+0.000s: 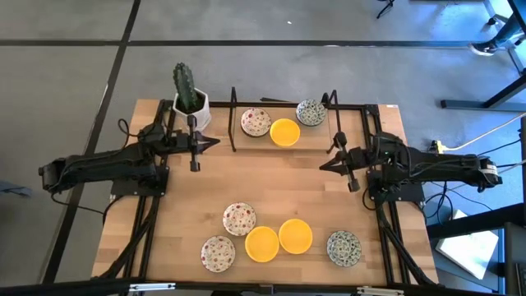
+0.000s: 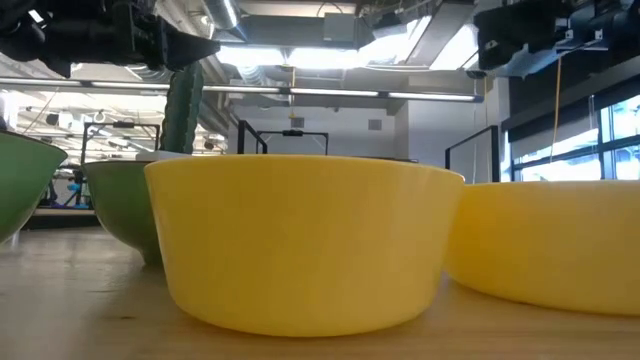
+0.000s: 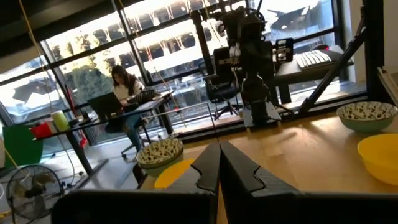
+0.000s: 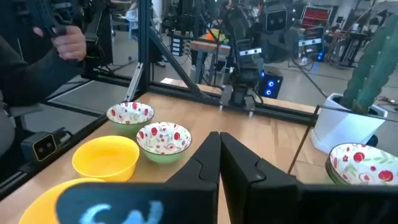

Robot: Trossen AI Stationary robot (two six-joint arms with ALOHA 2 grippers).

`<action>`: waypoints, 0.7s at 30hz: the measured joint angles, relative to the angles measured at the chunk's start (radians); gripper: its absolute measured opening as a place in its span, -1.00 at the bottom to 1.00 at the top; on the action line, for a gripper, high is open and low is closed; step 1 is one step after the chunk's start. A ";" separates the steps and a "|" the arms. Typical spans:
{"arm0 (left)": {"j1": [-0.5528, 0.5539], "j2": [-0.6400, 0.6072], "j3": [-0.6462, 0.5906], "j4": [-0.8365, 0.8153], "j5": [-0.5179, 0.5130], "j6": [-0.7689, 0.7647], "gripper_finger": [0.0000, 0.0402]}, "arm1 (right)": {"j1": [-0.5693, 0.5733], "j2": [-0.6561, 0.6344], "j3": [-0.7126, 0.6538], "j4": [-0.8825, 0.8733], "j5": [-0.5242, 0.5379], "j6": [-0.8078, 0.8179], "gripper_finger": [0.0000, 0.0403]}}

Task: Pick & Place Mini bowls
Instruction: Stack the yellow bowl on top of the yellow bowl on the shelf

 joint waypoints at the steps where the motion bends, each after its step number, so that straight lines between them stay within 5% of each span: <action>1: 0.000 0.001 -0.001 0.024 0.000 -0.007 -0.98 | 0.001 -0.006 0.000 0.000 0.002 0.000 -0.95; 8: 0.000 0.057 0.000 0.317 -0.002 -0.053 -0.98 | 0.001 -0.013 0.000 0.007 0.000 -0.007 -0.95; 13: 0.000 0.093 0.000 0.263 -0.002 -0.006 -0.98 | 0.002 -0.013 0.000 0.040 -0.035 0.044 -0.95; 18: 0.000 0.132 0.000 0.139 -0.002 -0.028 -0.98 | 0.058 0.022 0.075 -0.003 -0.202 0.157 -0.95; 21: 0.000 0.152 0.000 0.089 -0.002 -0.025 -0.98 | 0.150 0.076 0.183 -0.195 -0.085 0.162 -0.95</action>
